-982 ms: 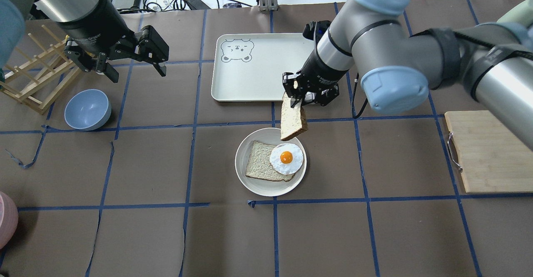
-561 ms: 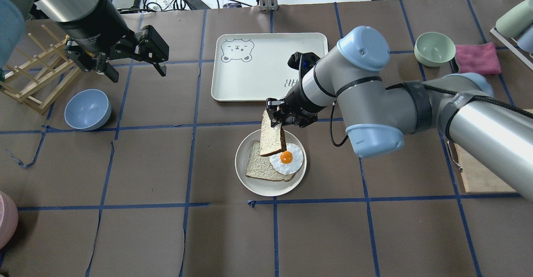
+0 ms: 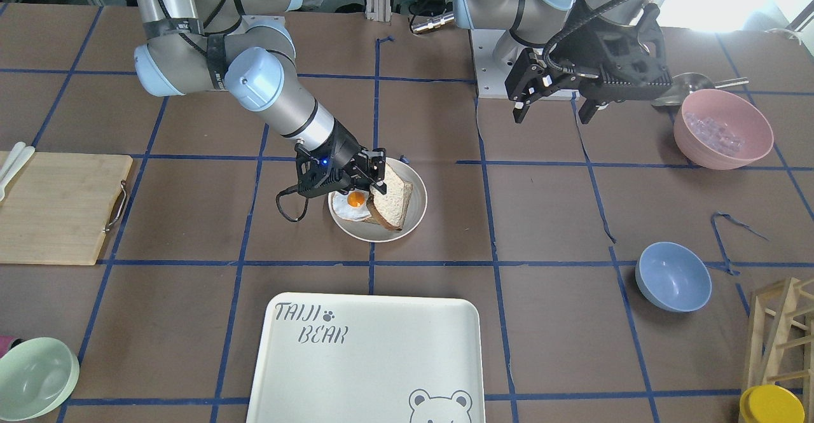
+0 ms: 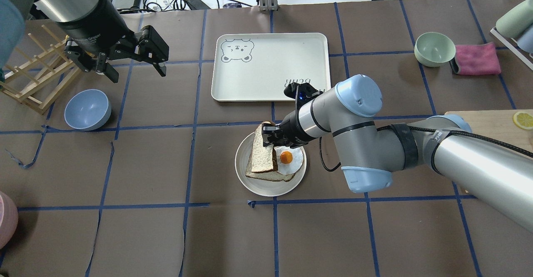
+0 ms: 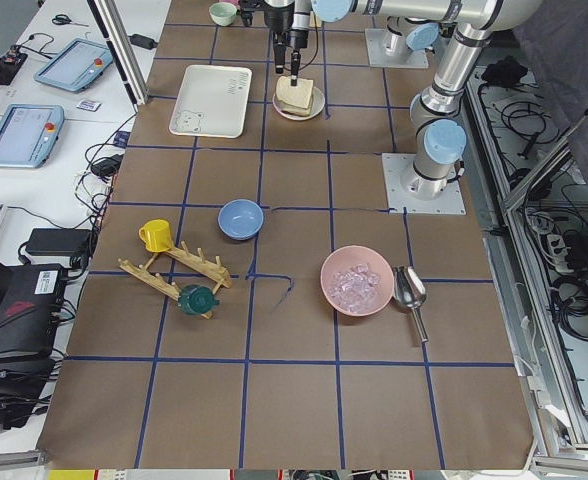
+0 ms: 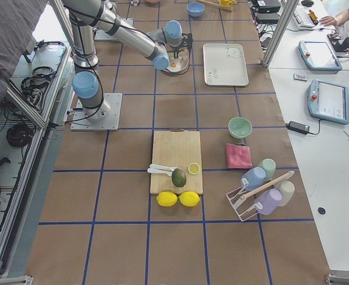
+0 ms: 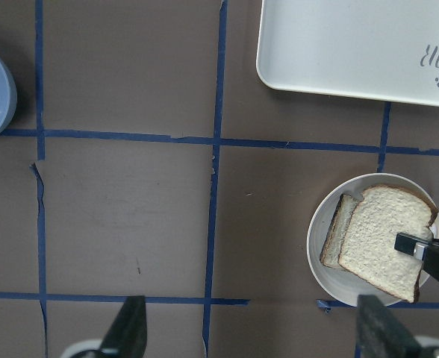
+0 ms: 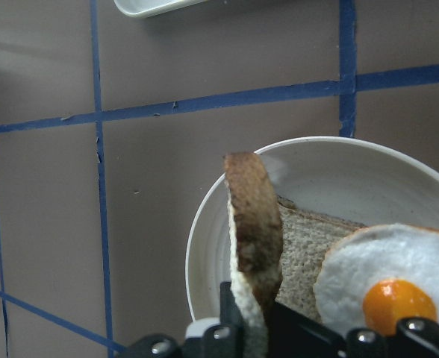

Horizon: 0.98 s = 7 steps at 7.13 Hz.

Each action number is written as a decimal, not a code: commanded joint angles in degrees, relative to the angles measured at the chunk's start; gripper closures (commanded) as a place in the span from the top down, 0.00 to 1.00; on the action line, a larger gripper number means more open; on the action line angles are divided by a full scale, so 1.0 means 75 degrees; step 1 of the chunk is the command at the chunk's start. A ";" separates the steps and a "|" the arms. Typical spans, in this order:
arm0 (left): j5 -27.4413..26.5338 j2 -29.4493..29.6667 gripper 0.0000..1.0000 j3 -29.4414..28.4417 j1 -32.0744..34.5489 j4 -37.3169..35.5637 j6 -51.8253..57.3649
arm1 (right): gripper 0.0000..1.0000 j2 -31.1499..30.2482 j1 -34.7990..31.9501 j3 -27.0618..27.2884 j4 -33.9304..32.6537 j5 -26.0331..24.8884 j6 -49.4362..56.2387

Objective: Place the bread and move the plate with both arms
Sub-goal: 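Lower the bread slice onto the egg on the plate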

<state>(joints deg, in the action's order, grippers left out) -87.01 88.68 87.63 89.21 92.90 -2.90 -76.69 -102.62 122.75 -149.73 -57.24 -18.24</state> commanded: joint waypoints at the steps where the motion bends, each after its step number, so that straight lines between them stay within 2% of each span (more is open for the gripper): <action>1: 0.0000 0.0000 1.00 0.0000 0.0000 0.0000 0.0000 | 0.17 0.0054 0.0007 -0.0007 -0.0111 0.0192 0.0053; 2: 0.0000 0.0000 1.00 0.0000 0.0000 0.0000 0.0000 | 0.44 0.0031 0.0019 -0.0019 -0.0111 -0.0378 -0.0005; 3: 0.0000 0.0000 1.00 0.0000 0.0000 0.0000 0.0000 | 0.59 0.0030 0.0030 -0.0019 -0.0146 -0.0871 0.0041; 5: -0.0012 0.0000 1.00 0.0000 0.0000 0.0000 0.0000 | 0.69 0.0030 0.0077 -0.0031 -0.0146 -0.0947 0.0065; 7: 0.0000 0.0000 1.00 0.0000 0.0000 0.0000 0.0000 | 0.71 -0.0028 0.0089 -0.0077 -0.0088 -0.1680 0.0077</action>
<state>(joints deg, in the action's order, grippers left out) -87.03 88.68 87.63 89.21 92.90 -2.90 -76.71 -102.05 122.37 -150.68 -66.35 -17.72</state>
